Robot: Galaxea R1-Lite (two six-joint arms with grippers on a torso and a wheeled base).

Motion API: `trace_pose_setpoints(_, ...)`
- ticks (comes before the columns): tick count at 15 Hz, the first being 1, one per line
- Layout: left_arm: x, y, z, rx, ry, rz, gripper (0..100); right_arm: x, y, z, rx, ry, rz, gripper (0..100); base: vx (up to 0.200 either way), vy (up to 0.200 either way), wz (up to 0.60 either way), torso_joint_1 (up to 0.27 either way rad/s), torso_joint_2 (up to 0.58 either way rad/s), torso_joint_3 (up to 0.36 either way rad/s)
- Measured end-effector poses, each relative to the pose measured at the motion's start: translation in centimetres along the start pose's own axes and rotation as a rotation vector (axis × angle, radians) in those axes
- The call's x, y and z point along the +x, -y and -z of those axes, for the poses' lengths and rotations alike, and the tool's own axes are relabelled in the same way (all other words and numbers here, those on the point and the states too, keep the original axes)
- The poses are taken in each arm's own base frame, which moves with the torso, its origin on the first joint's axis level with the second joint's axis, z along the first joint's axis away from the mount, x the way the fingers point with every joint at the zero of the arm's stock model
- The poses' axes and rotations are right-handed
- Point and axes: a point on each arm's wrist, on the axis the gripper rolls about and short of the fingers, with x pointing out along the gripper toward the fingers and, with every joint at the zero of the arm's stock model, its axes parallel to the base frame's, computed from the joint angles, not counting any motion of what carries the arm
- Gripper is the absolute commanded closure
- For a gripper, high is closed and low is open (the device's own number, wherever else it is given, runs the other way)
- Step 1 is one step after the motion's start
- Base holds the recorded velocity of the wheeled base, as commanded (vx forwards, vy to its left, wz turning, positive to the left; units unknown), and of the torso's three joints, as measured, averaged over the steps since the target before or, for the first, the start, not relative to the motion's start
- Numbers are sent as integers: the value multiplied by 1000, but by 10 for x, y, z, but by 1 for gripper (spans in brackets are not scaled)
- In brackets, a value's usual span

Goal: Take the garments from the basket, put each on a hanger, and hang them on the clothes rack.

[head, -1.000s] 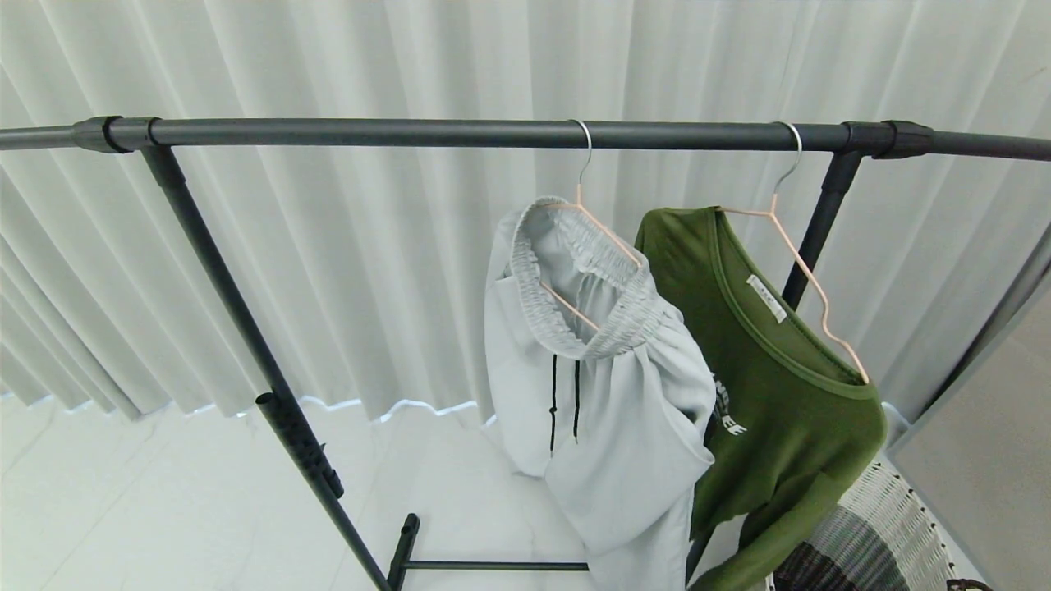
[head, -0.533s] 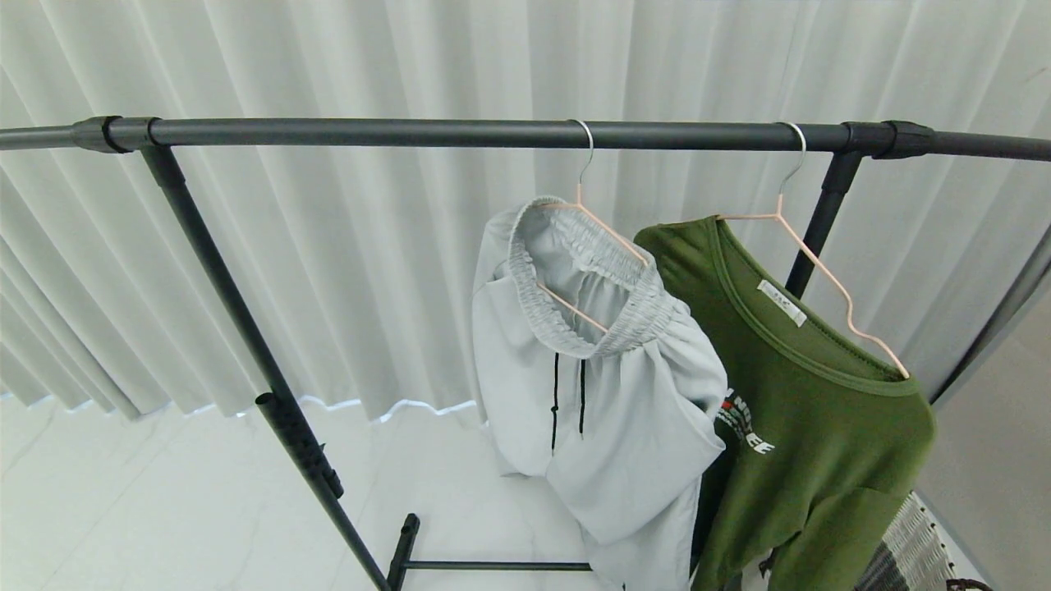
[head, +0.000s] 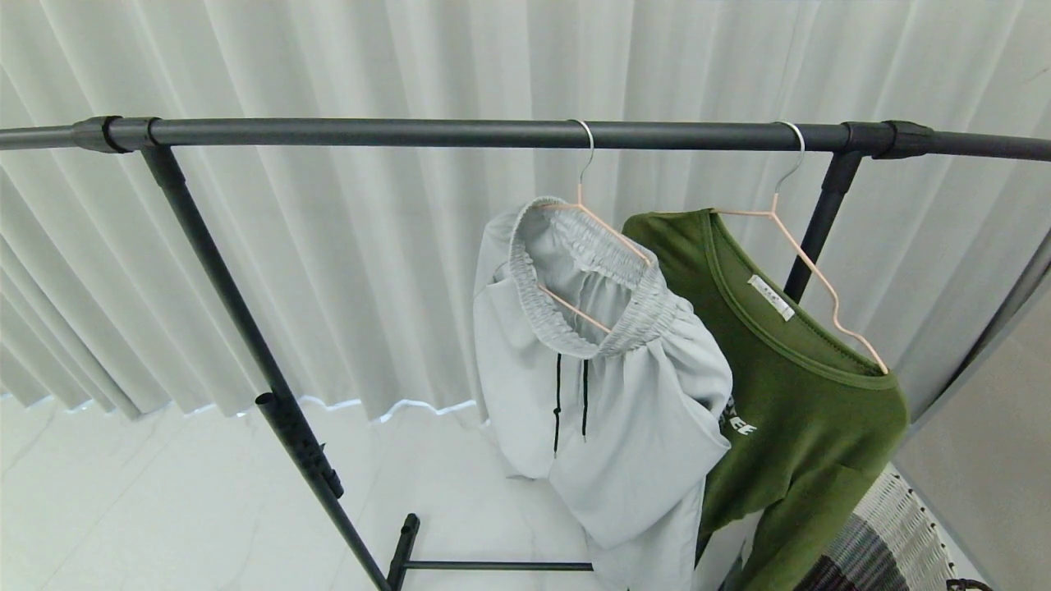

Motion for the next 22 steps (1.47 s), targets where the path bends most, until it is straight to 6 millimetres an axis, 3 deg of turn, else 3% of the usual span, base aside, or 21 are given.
trace_pose_setpoints(7, 0, 0, 0, -1, 0, -1, 0, -4, 1, 1, -36, 37, -133, 0, 0, 0, 0, 0, 0, 0)
trace_pose_setpoints(12, 0, 0, 0, -1, 0, -1, 0, -8, 5, 1, 92, 94, 28, 0, 0, 0, 0, 0, 0, 0)
trace_pose_setpoints(16, 0, 0, 0, -1, 0, -1, 0, -8, 9, 1, 22, 103, 204, 0, 0, 0, 0, 0, 0, 0)
trace_pose_setpoints(18, 0, 0, 0, -1, 0, -1, 0, -7, 6, 4, 22, 74, 71, 0, 0, 0, 0, 0, 0, 0)
trace_pose_setpoints(22, 0, 0, 0, -1, 0, -1, 0, -7, 5, 6, 18, 54, 37, 0, 0, 0, 0, 0, 0, 0)
